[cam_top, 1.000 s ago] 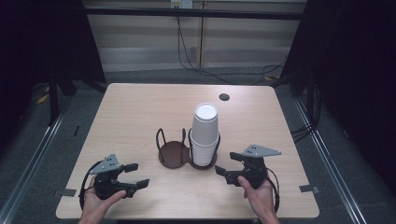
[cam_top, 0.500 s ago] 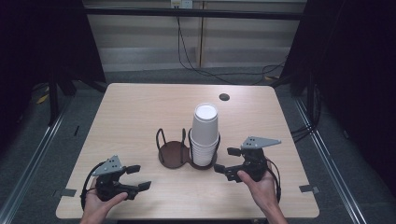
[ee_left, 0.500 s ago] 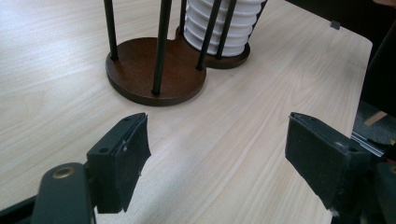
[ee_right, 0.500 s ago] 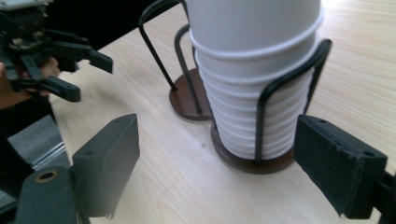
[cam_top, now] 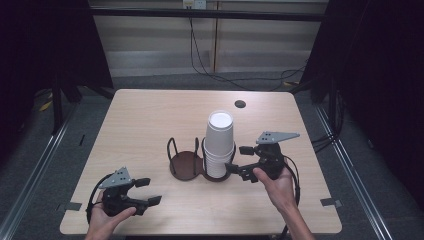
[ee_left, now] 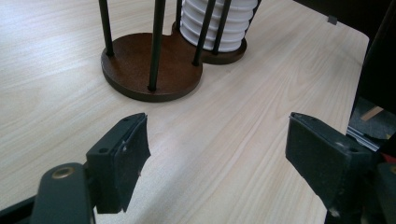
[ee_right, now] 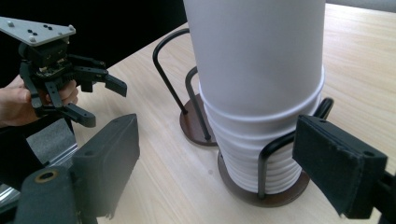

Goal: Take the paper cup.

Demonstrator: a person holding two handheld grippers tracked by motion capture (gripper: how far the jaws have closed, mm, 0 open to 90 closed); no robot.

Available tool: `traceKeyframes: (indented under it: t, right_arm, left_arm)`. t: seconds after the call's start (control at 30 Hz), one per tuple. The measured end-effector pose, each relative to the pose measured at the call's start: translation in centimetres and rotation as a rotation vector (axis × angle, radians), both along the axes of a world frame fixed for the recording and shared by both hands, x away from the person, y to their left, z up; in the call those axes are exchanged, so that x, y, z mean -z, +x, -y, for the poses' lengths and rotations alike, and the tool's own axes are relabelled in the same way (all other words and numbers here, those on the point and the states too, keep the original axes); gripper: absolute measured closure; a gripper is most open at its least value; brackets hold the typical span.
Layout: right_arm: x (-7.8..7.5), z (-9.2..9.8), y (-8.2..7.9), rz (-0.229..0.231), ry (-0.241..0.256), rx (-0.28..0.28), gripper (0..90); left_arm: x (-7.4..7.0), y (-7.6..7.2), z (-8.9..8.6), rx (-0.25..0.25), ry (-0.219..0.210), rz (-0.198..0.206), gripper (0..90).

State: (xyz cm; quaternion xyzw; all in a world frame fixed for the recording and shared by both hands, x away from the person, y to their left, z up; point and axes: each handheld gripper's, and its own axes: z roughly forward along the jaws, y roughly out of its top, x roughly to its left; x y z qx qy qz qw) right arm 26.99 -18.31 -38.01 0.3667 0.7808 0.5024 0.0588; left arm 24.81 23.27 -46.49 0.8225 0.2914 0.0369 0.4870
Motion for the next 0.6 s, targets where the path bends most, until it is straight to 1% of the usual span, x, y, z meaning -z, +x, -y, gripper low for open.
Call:
traceKeyframes:
  t: [0.1,0.2,0.23,0.33,0.4,0.47,0.5,0.53,0.6]
  right_arm:
    - [-0.7,0.0,0.7,-0.011,-0.009,-0.013,14.4]
    - [-1.1,0.0,1.0,-0.008,-0.011,-0.005,14.4]
    - [-1.4,0.0,1.2,-0.006,-0.004,-0.004,14.4]
    - [-1.7,0.0,1.4,-0.003,-0.002,-0.007,14.4]
    - [-2.0,0.0,1.6,-0.009,0.009,-0.013,14.6]
    - [-2.5,-0.1,1.8,-0.004,0.028,-0.018,15.2]
    - [-3.1,-0.1,2.0,0.012,0.032,-0.019,15.2]
    - [-3.1,-0.1,2.0,0.012,0.032,-0.019,15.2]
    - [-3.7,-0.2,2.2,0.02,0.037,-0.014,15.2]
  left_arm:
    - [0.0,0.1,0.0,0.004,0.004,-0.003,21.5]
    - [0.1,0.0,0.1,0.003,0.011,-0.005,21.3]
    - [0.1,0.0,0.1,-0.002,0.015,-0.001,20.6]
    - [0.1,0.0,0.1,0.001,0.014,-0.004,20.6]
    - [0.1,0.0,0.0,-0.009,0.014,0.002,21.5]
    - [0.1,0.2,-0.1,-0.01,0.009,-0.005,21.6]
    - [0.1,0.2,-0.3,-0.013,0.009,-0.001,21.6]
    - [0.1,0.2,-0.3,-0.013,0.009,-0.001,21.6]
    - [0.0,0.2,-0.3,-0.014,0.0,-0.003,21.6]
